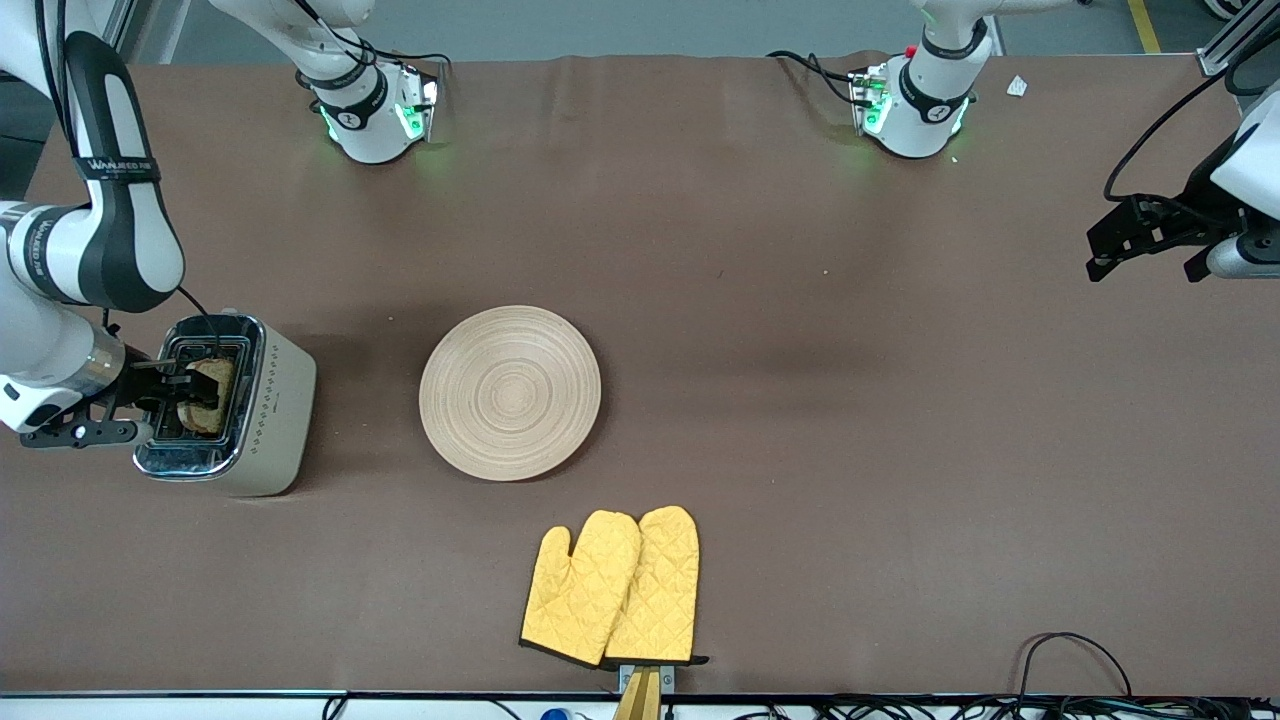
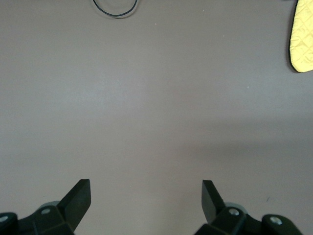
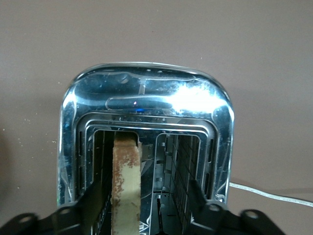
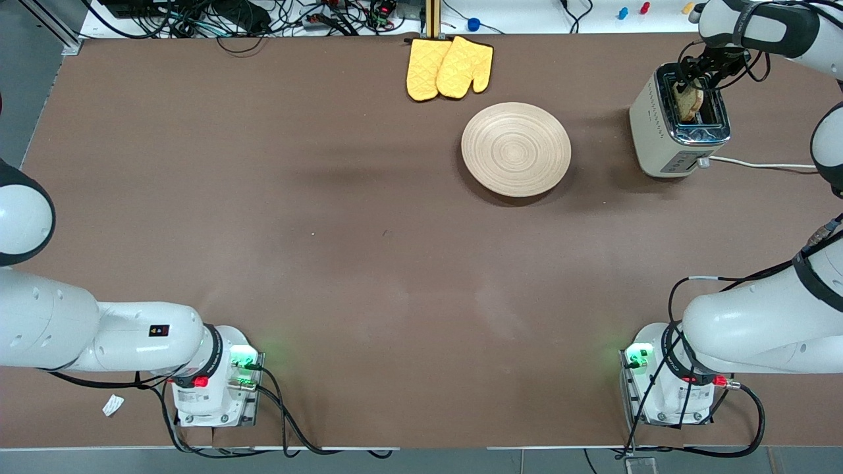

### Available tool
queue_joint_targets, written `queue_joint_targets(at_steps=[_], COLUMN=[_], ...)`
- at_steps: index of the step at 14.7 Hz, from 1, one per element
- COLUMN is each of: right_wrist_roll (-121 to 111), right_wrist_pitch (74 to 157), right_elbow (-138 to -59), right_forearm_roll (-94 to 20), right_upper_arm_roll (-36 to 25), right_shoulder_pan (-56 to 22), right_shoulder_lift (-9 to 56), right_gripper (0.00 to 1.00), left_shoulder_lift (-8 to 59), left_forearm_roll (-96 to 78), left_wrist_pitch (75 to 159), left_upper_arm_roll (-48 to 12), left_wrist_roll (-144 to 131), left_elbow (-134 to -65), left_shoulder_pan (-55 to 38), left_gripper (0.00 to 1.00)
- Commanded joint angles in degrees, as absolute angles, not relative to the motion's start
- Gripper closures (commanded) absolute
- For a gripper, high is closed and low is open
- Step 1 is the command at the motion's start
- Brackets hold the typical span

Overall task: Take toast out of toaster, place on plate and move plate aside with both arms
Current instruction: 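Lower the right gripper and grasp the toast slice in the toaster, then lift the toast out with the right gripper and carry it over the plate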

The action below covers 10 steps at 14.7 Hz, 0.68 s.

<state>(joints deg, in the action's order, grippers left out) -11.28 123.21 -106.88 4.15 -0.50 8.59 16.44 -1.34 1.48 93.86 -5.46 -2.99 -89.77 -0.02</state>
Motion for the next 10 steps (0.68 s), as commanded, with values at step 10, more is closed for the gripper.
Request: queue_joint_targets(at_steps=[10], right_wrist_roll=[-13.89], right_wrist_pitch=[102.87], right_elbow=[-91.36], right_forearm_roll=[-6.50], right_upper_arm_roll=[0.26], right_shoulder_pan=[6.07], right_shoulder_lift=[13.36], right_gripper=[1.00], left_shoulder_lift=[-0.88], left_forearm_roll=[2.46], left_wrist_pitch=[92.72], left_upper_arm_roll=[-5.71], left_wrist_roll=[-2.46], left_elbow=[-88.42], left_shoulder_pan=[0.09], left_gripper=[0.00])
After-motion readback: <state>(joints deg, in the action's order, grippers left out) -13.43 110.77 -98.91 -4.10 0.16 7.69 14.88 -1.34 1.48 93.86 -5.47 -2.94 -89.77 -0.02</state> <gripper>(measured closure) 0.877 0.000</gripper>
